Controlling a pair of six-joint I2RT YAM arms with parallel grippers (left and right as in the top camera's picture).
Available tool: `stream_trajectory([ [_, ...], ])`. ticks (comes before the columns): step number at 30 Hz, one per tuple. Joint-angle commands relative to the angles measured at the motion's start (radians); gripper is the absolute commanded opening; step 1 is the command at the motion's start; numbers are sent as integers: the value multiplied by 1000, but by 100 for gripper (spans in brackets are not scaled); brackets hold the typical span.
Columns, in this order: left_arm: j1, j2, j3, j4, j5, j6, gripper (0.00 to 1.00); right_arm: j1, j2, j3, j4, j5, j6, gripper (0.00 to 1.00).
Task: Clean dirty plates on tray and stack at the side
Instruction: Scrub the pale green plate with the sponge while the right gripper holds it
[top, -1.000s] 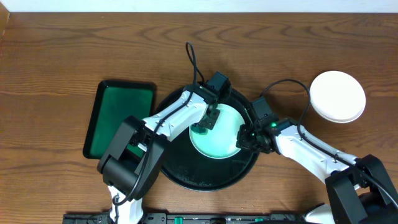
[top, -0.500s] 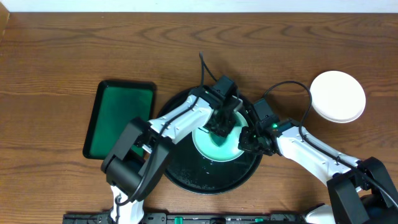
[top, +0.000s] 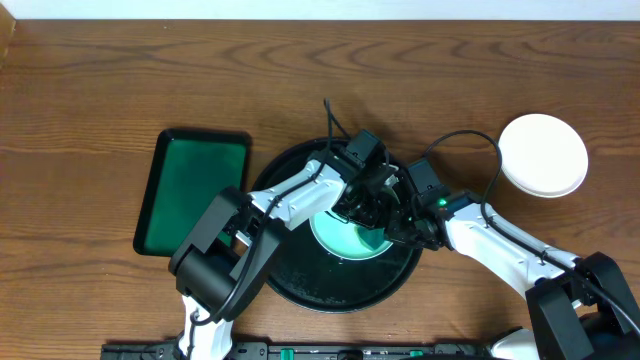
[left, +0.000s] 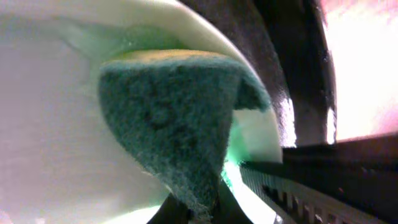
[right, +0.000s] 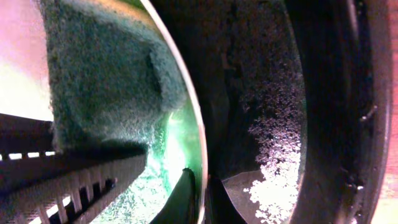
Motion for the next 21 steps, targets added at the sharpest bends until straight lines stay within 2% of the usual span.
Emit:
stream_trajectory([
  [1,2,51,-3,80,-209,-160,7,8,55,-55,-34,35,-55,1],
  [4,44,51,-3,92,-275,-224,7,8,55,-55,-38,35,-55,1],
  [11,140,51,-3,137,-388,-286,7,8,55,-55,-42,35,-55,1],
  [15,188,51,-3,174,-405,-349,7,8,55,-55,-44,35,-55,1],
  [21,244,50,-3,120,-513,-419,7,8,55,-55,-49,36,-55,1],
])
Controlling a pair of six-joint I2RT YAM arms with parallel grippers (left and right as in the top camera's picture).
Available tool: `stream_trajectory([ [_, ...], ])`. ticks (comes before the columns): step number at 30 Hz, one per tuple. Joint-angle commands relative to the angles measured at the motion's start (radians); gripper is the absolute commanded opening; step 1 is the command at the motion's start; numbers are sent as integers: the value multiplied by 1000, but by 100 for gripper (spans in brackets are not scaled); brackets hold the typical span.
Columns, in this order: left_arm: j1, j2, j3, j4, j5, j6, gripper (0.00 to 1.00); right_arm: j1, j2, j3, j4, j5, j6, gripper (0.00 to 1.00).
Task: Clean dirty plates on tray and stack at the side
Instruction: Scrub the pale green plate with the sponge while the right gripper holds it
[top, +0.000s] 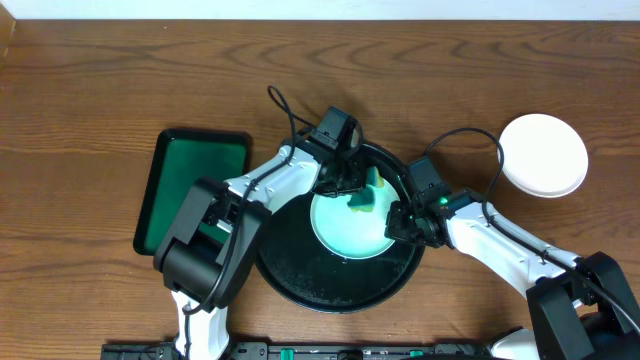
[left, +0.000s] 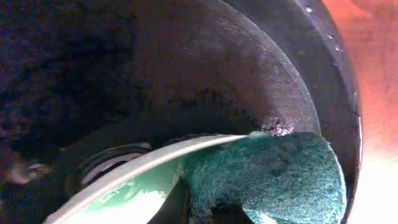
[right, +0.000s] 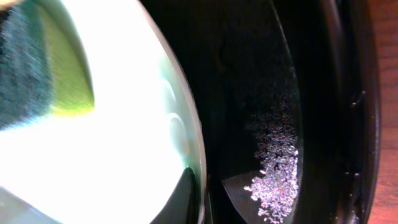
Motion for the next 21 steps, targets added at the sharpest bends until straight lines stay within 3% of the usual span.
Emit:
stream_trajectory([
  [1,94,52,-1,-24,-407,-79,7,13,54,-58,-53,16,-39,1],
  [15,112,52,-1,-386,-764,-80,7,13,54,-58,-38,17,-39,1],
  [19,111,52,-1,-460,-767,-51,7,13,54,-58,-33,17,-39,1],
  [21,109,52,-1,-472,-721,20,7,13,54,-58,-30,17,-39,1],
])
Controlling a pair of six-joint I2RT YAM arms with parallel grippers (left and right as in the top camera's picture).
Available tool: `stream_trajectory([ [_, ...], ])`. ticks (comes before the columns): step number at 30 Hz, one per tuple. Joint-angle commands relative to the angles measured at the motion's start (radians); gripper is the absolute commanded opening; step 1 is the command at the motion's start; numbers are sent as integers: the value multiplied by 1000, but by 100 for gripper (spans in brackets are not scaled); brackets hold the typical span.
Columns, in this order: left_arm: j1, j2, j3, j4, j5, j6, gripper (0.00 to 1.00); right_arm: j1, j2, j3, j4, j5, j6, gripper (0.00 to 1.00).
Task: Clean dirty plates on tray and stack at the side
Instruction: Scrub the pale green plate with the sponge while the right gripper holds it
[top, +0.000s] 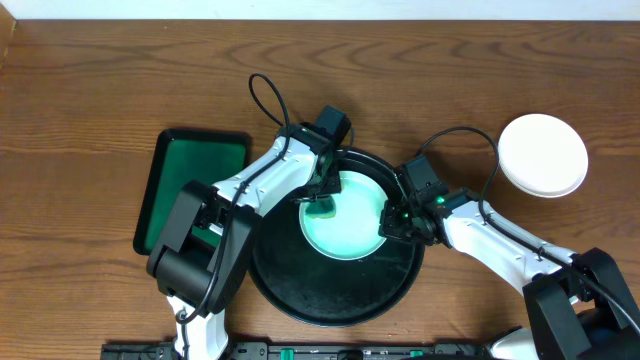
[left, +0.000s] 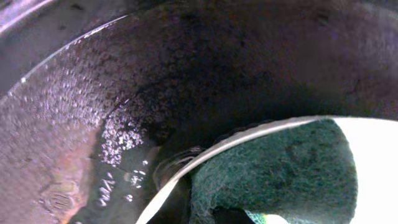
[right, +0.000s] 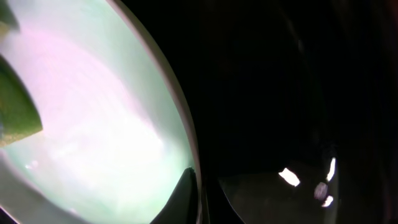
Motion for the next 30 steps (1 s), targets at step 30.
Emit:
stream_trajectory([
  [30,-292,76,-72,96,364,195,7,-9,39,-64,-57,74,-32,1],
])
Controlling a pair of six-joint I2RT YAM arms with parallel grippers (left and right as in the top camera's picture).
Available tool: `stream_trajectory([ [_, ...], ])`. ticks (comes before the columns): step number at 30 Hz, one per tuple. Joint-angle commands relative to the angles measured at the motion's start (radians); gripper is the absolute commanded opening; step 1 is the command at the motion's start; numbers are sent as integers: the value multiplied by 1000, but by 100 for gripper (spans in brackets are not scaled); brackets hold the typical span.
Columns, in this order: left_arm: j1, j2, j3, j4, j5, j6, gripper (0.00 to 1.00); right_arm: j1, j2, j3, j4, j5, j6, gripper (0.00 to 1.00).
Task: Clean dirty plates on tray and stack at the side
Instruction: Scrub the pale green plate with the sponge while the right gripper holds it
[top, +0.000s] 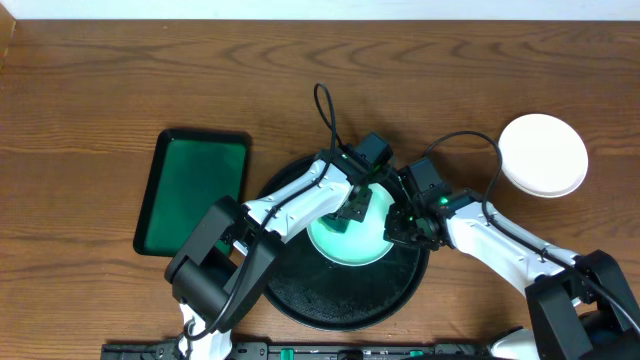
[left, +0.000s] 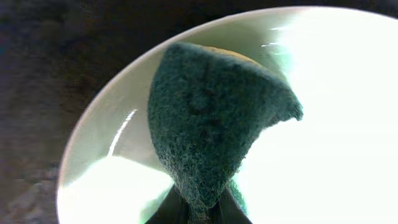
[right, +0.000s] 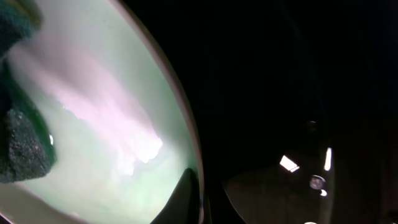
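A pale green plate lies in the round black tray at the table's middle. My left gripper is shut on a dark green scouring sponge with a yellow back, pressed on the plate's face. My right gripper is shut on the plate's right rim, one finger over the plate and one under it. A clean white plate sits alone at the far right.
A rectangular green tray with a black rim lies left of the round tray. Both arms cross over the round tray, and cables loop above them. The table's far edge runs along the top.
My left gripper has moved with the sponge from the plate's upper-left edge to its upper-middle face. The right gripper still grips the plate's right rim.
The sponge was first pressed on the plate's middle, under both arms. It then sat at the plate's upper-right edge, later at its upper-left edge, and now lies on the face again. My right gripper kept hold of the rim throughout.
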Motion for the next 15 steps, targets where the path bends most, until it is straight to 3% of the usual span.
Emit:
stream_trajectory([
  [1,-79,84,-57,48,415,-64,8,3,48,-55,-15,78,-33,1],
  [5,-75,84,-57,109,523,-99,7,3,48,-55,-10,78,-44,1],
  [8,-63,79,-56,127,524,-109,7,3,48,-55,-10,77,-44,1],
  [15,27,27,-56,72,240,-117,7,3,48,-55,-10,77,-47,1],
])
